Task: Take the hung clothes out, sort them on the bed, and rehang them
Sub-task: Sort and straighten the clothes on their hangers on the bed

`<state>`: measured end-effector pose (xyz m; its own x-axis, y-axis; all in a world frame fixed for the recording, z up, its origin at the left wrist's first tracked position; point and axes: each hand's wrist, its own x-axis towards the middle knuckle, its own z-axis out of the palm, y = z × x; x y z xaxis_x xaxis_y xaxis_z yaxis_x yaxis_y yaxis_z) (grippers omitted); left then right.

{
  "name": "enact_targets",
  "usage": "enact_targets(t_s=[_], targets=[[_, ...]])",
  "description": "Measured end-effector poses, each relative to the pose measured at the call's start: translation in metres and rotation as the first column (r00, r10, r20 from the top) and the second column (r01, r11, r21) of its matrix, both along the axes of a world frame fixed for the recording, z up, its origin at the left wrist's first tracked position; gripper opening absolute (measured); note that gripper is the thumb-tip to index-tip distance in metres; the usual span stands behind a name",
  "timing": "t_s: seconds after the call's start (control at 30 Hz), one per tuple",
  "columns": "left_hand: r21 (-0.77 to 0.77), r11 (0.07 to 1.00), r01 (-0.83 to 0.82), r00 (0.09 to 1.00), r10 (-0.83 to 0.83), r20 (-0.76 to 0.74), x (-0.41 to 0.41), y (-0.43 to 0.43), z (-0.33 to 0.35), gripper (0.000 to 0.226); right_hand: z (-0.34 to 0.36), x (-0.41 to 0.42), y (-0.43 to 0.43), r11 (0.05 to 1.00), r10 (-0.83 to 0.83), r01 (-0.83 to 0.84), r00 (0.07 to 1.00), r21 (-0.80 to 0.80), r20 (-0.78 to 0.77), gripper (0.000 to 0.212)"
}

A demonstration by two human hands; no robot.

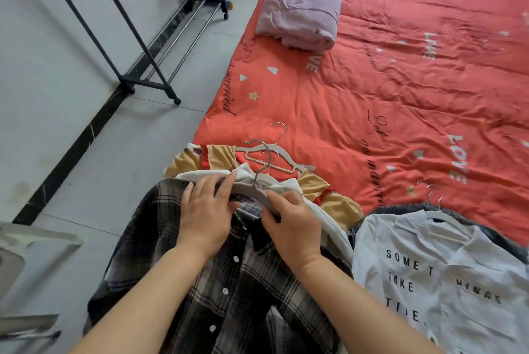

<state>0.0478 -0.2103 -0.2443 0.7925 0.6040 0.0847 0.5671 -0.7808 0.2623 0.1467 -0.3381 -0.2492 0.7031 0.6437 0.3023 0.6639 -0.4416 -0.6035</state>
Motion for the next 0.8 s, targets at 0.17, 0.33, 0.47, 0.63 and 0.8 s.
enact_targets(t_s=[0.17,0.33,0.47,0.63,0.8], targets=[[0.011,1.000,0.004,0.998,-0.004,0.065,-0.025,-0.010,0.045,0.050,0.042,-0.021,-0.022,0.999,0.012,-0.013,1.000,0.049,0.021,0.025],[0.003,0.991,0.133,0.978,-0.131,0.163,-0.059,-0.041,0.081,0.049,0.076,-0.052,-0.065,0.993,-0.023,0.012,0.996,0.118,0.090,0.031],[0.043,0.953,0.300,0.925,-0.302,0.231,-0.090,-0.059,0.106,0.049,0.101,-0.087,-0.104,0.987,-0.078,0.054,0.984,0.150,0.160,0.033],[0.122,0.887,0.446,0.836,-0.462,0.295,-0.122,-0.095,0.128,0.048,0.128,-0.140,-0.159,0.974,-0.198,0.163,0.950,0.158,0.243,0.032],[0.151,0.813,0.562,0.747,-0.578,0.328,-0.146,-0.148,0.147,0.051,0.155,-0.183,-0.227,0.957,-0.285,0.254,0.909,0.139,0.304,0.038]])
